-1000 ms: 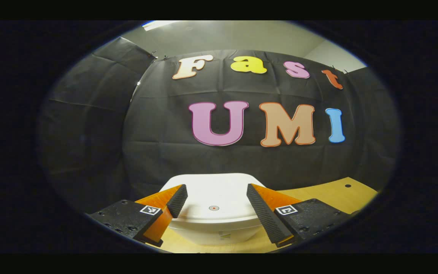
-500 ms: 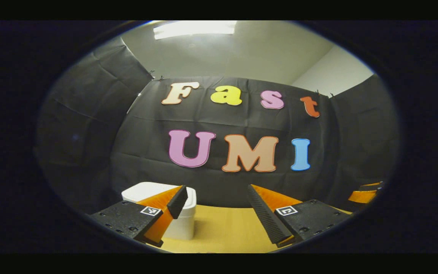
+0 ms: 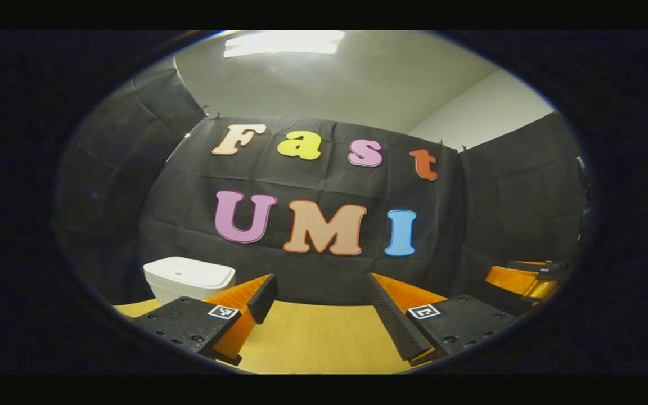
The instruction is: Press the lid of the desktop garbage bin to open it, pick up the crumpled paper on the desktop and throw it into the bin, then pick up the pop can on the desktop and drop it into the bin, and finally close the garbage bin lid.
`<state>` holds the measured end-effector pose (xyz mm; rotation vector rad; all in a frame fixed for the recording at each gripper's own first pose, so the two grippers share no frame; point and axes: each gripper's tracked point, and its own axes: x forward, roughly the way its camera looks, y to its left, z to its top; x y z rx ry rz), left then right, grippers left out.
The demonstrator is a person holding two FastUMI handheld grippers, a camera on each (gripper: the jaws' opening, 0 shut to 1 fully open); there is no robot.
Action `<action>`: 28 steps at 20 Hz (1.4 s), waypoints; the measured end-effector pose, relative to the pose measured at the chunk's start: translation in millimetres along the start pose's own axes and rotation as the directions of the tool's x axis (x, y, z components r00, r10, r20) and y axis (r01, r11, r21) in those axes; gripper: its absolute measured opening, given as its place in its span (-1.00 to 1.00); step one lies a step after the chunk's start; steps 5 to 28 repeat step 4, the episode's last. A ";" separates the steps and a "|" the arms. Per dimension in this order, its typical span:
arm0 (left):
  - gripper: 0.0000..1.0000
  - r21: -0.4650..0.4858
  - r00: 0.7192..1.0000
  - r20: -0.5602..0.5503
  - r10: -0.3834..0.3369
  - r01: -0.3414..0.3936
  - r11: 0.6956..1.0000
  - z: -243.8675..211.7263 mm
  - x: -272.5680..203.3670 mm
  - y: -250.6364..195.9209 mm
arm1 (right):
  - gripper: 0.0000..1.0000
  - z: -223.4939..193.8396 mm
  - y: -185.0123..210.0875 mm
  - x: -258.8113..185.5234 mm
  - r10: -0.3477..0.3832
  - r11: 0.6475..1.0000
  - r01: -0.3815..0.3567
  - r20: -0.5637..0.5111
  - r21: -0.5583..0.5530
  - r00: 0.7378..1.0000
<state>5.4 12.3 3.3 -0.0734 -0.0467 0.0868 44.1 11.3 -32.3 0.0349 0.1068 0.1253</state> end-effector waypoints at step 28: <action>0.83 -0.001 1.000 0.015 -0.017 0.017 1.000 10.9 -0.7 2.2 | 0.92 8.6 6.0 -5.8 -0.011 1.000 0.011 0.025 -0.006 1.000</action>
